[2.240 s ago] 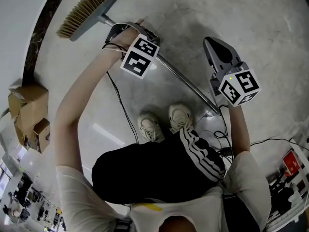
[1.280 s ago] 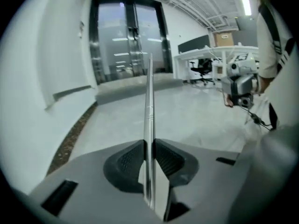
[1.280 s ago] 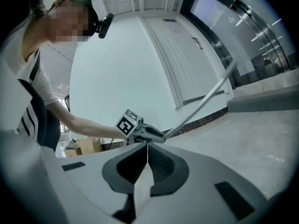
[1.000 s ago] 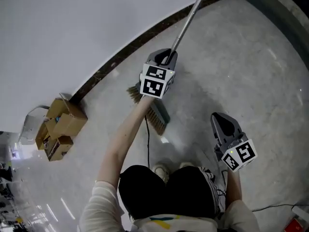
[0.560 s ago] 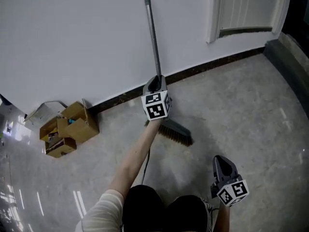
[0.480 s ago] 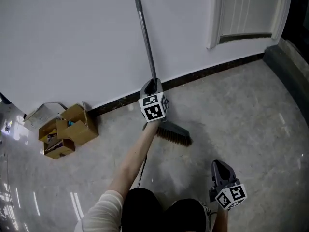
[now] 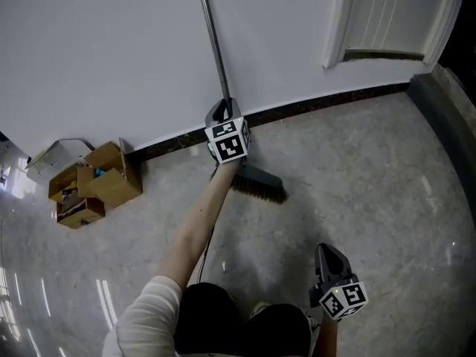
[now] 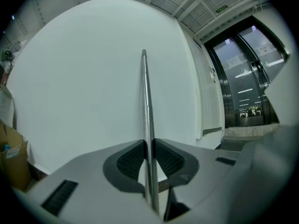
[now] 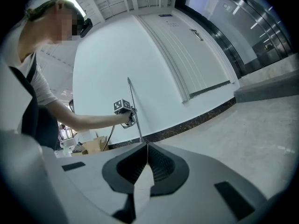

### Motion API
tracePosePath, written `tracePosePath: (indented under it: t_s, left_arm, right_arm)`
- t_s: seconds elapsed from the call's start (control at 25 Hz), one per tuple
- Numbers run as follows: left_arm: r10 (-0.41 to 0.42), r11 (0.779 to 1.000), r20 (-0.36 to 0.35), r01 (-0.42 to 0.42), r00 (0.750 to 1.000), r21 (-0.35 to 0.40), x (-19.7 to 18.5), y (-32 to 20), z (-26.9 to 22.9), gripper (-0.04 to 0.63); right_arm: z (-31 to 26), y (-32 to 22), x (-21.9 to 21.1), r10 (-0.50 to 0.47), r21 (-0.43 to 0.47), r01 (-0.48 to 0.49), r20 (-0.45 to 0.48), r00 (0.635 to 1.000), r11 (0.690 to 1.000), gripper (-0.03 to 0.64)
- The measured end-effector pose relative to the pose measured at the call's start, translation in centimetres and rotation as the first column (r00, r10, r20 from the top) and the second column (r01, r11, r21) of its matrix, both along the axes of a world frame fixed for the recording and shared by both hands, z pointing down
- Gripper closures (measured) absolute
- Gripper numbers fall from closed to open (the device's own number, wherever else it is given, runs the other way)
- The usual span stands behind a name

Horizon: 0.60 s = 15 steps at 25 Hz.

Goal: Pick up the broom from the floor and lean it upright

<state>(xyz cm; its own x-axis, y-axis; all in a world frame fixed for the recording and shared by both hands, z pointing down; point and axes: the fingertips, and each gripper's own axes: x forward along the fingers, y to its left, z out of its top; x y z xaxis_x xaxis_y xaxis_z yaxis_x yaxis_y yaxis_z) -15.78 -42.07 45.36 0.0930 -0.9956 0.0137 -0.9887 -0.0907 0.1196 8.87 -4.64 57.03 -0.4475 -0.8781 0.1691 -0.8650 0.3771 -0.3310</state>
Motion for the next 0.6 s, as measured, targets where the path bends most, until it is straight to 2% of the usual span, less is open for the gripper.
tracePosePath:
  t_s: [0.16,0.36,0.52,0.6]
  left_arm:
    - [0.012,1.0,0.052,-0.012,0.999,0.007,0.5,0.0,0.4,0.476]
    - [-0.007,0.997,0.099,0.0,0.995,0.072,0.3,0.7,0.0,0.464]
    - [-0.033,0.991,0.175,0.01,0.984,0.13,0.5,1.6,-0.9,0.402]
    - [-0.028,0.986,0.193,-0.005,0.981,0.169,0.8,2.9,-1.9,0.402]
  right_arm:
    - [0.2,-0.6,-1.1,0.0,0.007,0.001,-0.031,1.0,1.0,0.603]
    - [-0.2,-1.6,-2.1,0.001,0.033,0.006,-0.214,0.977,0.999,0.601]
    - [-0.9,-1.8,-2.8,-0.012,0.039,0.02,-0.201,0.98,0.999,0.603]
    - [-1.1,-2.1,-3.5,-0.024,0.041,0.032,-0.185,0.982,0.999,0.601]
